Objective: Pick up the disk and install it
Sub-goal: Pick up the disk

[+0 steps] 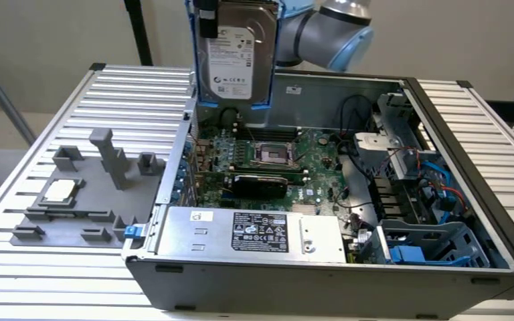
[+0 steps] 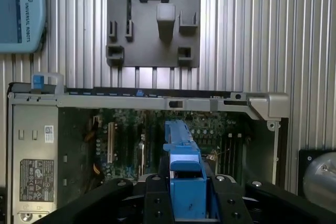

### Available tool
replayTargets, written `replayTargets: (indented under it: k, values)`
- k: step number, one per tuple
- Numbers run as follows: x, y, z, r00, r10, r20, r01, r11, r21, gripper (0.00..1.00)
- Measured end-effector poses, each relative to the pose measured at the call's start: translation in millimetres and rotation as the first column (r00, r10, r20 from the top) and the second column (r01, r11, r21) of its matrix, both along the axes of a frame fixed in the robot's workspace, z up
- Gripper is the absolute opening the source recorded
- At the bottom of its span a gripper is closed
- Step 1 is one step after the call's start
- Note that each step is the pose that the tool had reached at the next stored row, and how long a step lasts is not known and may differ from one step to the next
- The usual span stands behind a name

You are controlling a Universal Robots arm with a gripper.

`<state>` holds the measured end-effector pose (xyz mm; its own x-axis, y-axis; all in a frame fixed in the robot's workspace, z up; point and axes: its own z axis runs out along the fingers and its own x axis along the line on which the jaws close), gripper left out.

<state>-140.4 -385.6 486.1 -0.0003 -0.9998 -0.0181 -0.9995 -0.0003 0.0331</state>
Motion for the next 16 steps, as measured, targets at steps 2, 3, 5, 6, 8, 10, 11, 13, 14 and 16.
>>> replayTargets:
  k: [2, 3, 5, 6, 8, 10, 11, 13, 14, 16]
  values:
    - [9.0, -3.4, -0.1, 1.0000, 0.000, 0.0001, 0.000, 1.0000, 0.0000, 0.33]
    - [13.7, -5.3, 0.0, 1.0000, 0.000, 0.0000, 0.000, 1.0000, 0.0000, 0.33]
    - [22.9, -8.7, 0.0, 1.0000, 0.000, -0.0001, 0.000, 1.0000, -0.0001, 0.33]
    - [27.0, -10.4, 0.0, 1.0000, 0.000, -0.0001, 0.000, 1.0000, -0.0001, 0.33]
    - [36.1, -13.9, -0.1, 1.0000, 0.000, -0.0001, 0.000, 1.0000, 0.0000, 0.33]
    - [45.5, -17.5, -0.1, 1.0000, 0.000, -0.0001, 0.000, 1.0000, -0.0001, 0.33]
    - [50.0, -19.2, -0.1, 1.0000, 0.000, 0.0000, 0.000, 1.0000, -0.0001, 0.33]
    - [58.9, -22.6, -0.1, 1.0000, 0.000, 0.0000, 0.000, 1.0000, -0.0001, 0.33]
    - [63.5, -24.4, -0.2, 1.0000, 0.000, 0.0000, 0.000, 1.0000, 0.0000, 0.33]
    - [72.6, -27.9, -0.2, 1.0000, 0.000, 0.0000, 0.000, 1.0000, 0.0000, 0.33]
